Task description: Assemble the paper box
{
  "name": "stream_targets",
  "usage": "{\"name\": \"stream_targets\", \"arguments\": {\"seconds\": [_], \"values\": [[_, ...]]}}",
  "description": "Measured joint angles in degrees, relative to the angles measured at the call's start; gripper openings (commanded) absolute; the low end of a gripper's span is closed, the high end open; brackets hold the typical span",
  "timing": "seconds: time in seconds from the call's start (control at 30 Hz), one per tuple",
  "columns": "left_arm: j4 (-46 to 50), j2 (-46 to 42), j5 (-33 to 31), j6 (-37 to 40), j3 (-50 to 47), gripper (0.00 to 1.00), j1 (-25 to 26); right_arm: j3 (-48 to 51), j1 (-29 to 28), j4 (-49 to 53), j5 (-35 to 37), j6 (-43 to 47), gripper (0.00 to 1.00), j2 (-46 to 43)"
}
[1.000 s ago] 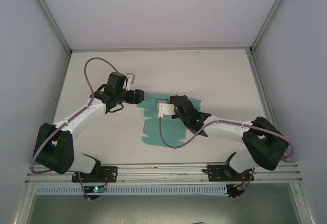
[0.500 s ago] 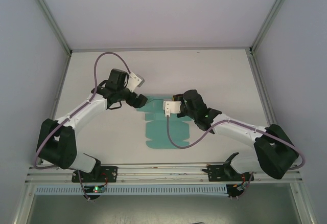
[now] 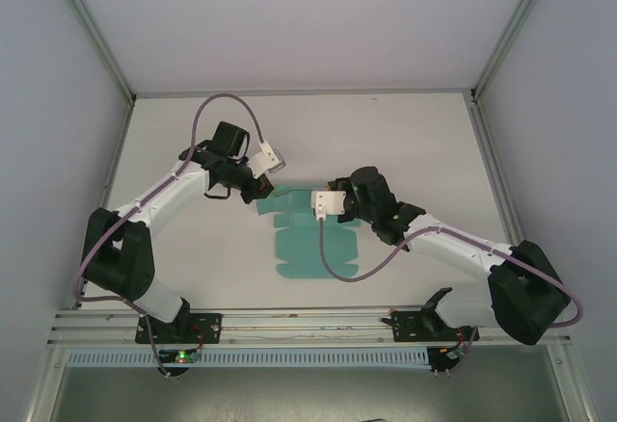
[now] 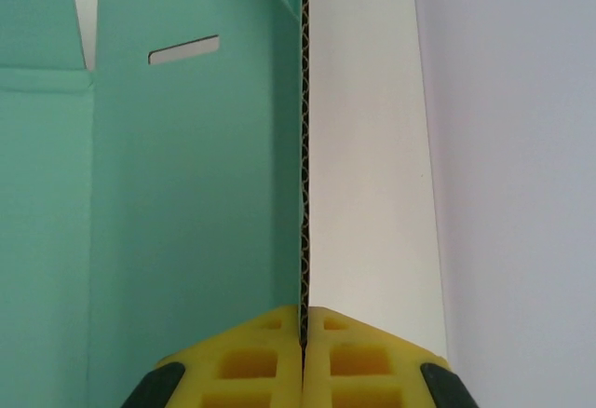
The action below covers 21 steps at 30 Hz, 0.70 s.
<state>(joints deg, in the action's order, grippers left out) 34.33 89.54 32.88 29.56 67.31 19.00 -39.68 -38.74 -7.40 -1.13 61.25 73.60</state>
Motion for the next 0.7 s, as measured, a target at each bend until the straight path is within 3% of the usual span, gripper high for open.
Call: {"name": "stream_targets", "arguments": {"seconds": [0.13,0.43,0.57,0.7], "values": [[-0.02,-0.04,-1.51,0.24,0.20,0.00,0.24,-1.97,0.11,3.26,0.81,-0.61,0.31,-0.07],[-1.90,-4.42,-8.00,3.23,-1.73,0.00,3.32,-5.75,4.50,7.45,2.99,-0.24,0.35,2.10],[-3.10,-4.74,-9.66,3.72,-1.95,0.00,4.31,-6.75,4.50,8.20,2.86,0.20,0.31,4.39],[-4.28,-4.74,-10.95,3.72,-2.40,0.00,4.68,-7.80,4.20,8.44,2.34,0.68,0.04,5.40]]}}
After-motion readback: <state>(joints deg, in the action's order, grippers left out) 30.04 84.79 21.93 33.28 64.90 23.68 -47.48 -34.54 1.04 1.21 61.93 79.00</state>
